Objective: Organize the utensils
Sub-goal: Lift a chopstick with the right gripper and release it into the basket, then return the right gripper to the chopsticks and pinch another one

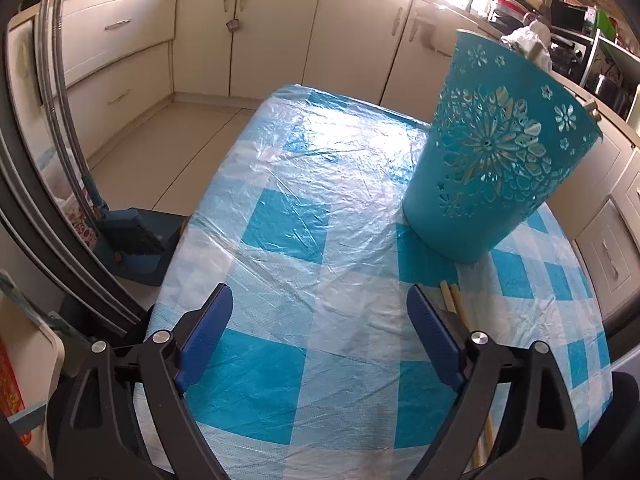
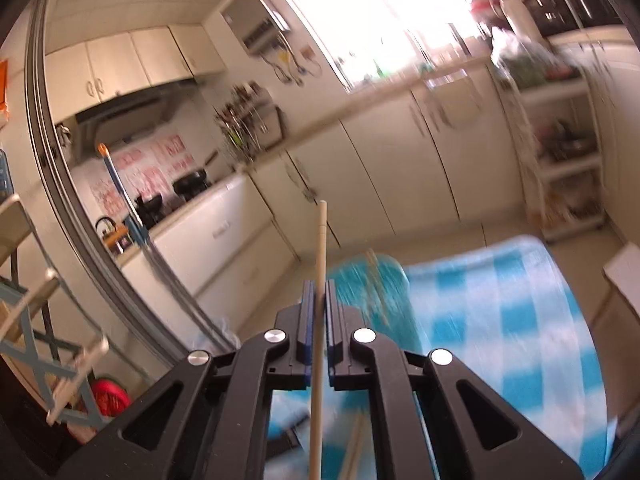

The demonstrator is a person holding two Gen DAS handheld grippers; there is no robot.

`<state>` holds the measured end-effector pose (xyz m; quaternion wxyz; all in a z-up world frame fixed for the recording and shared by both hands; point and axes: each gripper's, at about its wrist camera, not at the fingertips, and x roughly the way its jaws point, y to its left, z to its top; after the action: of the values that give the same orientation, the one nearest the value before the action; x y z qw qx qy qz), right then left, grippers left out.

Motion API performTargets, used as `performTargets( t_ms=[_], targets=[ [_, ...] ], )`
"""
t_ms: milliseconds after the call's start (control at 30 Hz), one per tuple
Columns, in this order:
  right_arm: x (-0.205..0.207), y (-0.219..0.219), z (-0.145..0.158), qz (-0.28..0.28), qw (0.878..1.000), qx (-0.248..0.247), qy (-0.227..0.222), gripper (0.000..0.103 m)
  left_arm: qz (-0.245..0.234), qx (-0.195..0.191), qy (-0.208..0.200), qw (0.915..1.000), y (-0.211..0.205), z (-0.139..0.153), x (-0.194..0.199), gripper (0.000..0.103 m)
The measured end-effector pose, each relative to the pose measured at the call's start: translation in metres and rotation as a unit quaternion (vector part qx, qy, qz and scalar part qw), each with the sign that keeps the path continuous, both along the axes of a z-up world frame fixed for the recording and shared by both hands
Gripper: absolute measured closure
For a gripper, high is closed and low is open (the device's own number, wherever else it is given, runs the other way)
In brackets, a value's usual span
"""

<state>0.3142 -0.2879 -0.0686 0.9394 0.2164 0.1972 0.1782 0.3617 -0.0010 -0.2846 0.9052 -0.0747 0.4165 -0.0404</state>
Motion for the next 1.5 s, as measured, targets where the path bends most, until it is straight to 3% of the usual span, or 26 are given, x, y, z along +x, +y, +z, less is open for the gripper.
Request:
performTargets(
  t_ms=[233,400,567,733,833,900,1100,1233,1300,1500],
  targets=[
    [0.066,0.018,0.004,-0.067,0.997,-0.006,-0.029,0.097,-0.013,0.013,-0.001,0.9998,-0.008,0.001,-0.001,0.018],
    [0.090,0.023,-0.023,-0.087,0.996,-0.028,0.000,0.097,-0.013,0.004,0.003,0.9999,-0.006,0.001,0.000,0.018],
    [0.091,0.030,-0.038,-0.070,0.995,-0.061,0.019,0.097,-0.012,0.001,0.003,0.9999,-0.004,0.000,0.001,0.018],
    [0.078,0.037,-0.046,-0.039,0.994,-0.096,0.031,0.096,-0.009,-0.001,0.004,0.9999,-0.003,-0.001,0.002,0.018],
    [0.063,0.033,-0.042,-0.035,0.994,-0.099,0.026,0.085,-0.009,0.001,0.006,0.9999,-0.003,-0.002,0.002,0.018],
    [0.051,0.029,-0.034,-0.035,0.994,-0.098,0.015,0.085,-0.007,0.003,0.005,1.0000,-0.004,-0.002,0.002,0.018],
    [-0.013,0.023,-0.028,-0.018,0.994,-0.105,-0.007,0.083,-0.006,0.009,0.003,0.9999,-0.005,-0.001,0.001,0.018],
    [-0.042,0.038,-0.066,0.012,0.988,-0.146,0.045,0.081,-0.006,0.012,0.001,0.9999,-0.006,0.000,0.000,0.018],
    [-0.046,0.049,-0.100,0.030,0.981,-0.165,0.095,0.081,-0.006,0.012,0.001,0.9999,-0.006,0.000,0.000,0.018],
    [-0.027,0.071,-0.165,0.057,0.962,-0.183,0.193,0.083,-0.004,0.008,0.004,1.0000,-0.004,-0.001,0.000,0.017]
  ],
)
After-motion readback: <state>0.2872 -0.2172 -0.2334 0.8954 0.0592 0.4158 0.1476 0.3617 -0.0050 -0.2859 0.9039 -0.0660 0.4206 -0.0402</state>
